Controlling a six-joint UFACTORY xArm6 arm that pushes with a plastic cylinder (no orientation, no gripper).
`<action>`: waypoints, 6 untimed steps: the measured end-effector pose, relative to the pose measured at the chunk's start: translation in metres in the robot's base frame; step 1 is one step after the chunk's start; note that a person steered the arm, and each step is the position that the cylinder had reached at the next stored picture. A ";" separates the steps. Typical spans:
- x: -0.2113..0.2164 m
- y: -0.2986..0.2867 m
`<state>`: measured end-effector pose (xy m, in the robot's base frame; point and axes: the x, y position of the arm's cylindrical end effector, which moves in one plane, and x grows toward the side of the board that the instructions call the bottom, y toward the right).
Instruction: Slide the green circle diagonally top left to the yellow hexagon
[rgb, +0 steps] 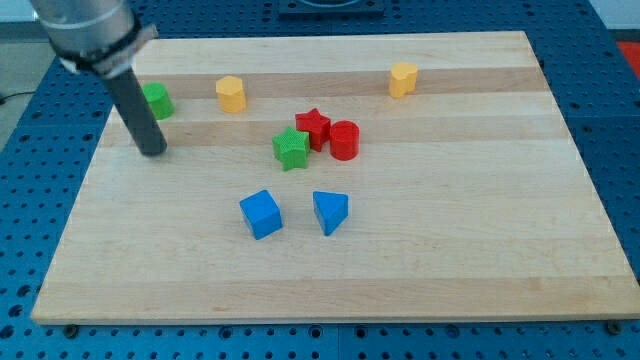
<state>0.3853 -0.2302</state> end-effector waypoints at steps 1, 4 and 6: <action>-0.067 -0.003; -0.144 -0.067; -0.156 0.034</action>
